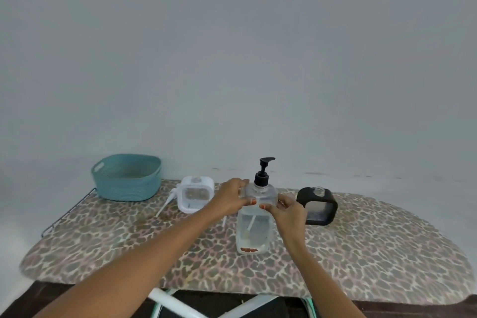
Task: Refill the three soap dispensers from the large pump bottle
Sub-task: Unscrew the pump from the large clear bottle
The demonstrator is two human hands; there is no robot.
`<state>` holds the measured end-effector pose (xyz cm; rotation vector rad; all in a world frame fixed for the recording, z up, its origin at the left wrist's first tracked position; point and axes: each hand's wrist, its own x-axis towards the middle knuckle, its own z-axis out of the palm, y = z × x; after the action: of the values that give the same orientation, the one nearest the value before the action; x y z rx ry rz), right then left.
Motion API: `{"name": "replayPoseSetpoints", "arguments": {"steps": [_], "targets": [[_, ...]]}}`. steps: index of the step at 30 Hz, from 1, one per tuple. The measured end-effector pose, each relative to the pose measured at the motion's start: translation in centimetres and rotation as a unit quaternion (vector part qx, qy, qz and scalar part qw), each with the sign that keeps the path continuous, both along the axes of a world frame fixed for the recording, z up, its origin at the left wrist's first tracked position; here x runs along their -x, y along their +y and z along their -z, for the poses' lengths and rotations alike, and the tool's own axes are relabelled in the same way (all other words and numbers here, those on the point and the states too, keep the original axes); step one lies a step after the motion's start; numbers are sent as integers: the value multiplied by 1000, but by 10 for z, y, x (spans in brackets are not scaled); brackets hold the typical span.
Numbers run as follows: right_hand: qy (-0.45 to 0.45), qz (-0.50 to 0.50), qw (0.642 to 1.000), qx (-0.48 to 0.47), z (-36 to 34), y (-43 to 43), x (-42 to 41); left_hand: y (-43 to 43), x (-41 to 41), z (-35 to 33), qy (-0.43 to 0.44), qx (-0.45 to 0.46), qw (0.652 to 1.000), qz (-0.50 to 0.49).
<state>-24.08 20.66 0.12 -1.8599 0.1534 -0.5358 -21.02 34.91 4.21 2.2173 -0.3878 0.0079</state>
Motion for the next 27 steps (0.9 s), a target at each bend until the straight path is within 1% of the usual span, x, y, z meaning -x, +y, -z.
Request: {"name": "replayPoseSetpoints", "arguments": {"steps": [4,8,11,13,15,17,20,22,27], "targets": [[3,-10,1000,-4,10,12,7,13,2,17,-12,-13,1000,5],[-7,-15,1000,-18,17,13,8,15,1,24,-5,-12,1000,19],[18,-28,999,-4,18,9,5,16,-1,28,-14,-26,999,18],[45,-49,998,21,15,4,3,18,-1,30,-16,-26,999,21],[62,-70,994,53,11,-1,-1,17,3,30,-10,0,999,43],[64,-71,990,105,3,0,-6,15,4,32,-12,25,999,38],[41,-59,979,190,-12,10,-16,9,6,31,-17,38,999,-6],[45,-52,969,237,-23,17,-21,9,4,31,-20,40,999,-1],[34,-57,969,240,-32,19,-31,15,-6,37,-19,38,999,6]]}}
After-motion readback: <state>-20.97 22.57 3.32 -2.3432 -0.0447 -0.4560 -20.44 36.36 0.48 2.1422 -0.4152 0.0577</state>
